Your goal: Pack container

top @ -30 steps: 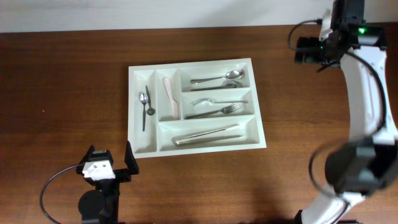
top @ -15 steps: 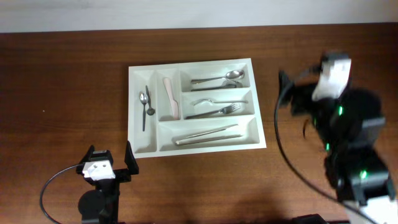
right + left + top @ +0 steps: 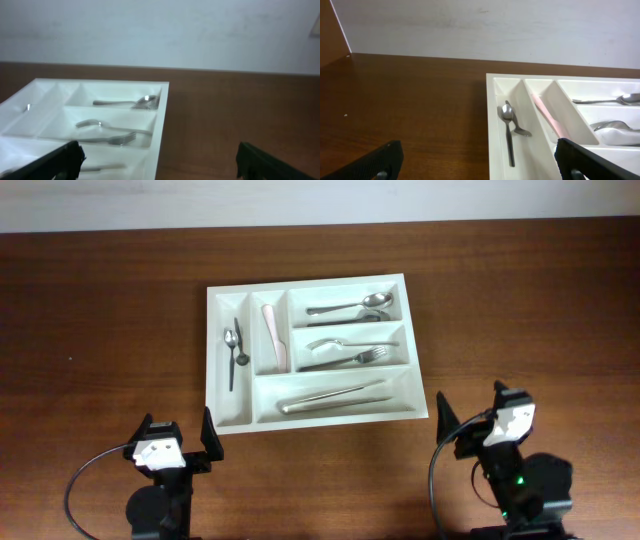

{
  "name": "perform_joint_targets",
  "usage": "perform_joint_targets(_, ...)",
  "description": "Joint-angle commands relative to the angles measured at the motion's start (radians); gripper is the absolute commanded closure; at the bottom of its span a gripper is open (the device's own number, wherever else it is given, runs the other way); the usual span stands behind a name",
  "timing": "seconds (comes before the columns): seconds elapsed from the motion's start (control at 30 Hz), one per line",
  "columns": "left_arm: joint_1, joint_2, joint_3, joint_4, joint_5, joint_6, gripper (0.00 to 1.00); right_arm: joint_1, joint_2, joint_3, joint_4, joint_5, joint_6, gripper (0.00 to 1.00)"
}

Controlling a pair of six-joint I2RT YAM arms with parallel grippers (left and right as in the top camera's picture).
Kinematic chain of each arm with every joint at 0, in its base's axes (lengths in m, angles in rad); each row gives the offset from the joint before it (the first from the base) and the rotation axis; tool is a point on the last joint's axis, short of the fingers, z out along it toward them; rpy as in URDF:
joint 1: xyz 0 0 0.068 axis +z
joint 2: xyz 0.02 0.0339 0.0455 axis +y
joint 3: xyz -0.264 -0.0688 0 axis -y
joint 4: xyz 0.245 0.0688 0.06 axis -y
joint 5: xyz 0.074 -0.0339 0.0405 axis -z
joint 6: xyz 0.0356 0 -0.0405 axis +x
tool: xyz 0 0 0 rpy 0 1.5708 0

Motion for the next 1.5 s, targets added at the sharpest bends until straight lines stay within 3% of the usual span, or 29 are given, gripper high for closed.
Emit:
perform_joint_targets(0.0, 0.006, -0.006, -0.01, 0.006, 0.011, 0.012, 0.01, -0.008, -0.108, -0.077, -0.002, -0.013, 0.007, 0.01)
perform_joint_targets(0.67, 0.006, -0.006, -0.01, 0.006, 0.011, 0.012, 0.01, -0.027, -0.258, -0.203, -0.099, -0.001, -0.039, 0.01)
perform_joint_targets(1.47, 0.006, -0.006, -0.01, 0.006, 0.011, 0.012, 0.01, -0.025, -0.26, -0.203, -0.099, -0.021, -0.037, 0.01)
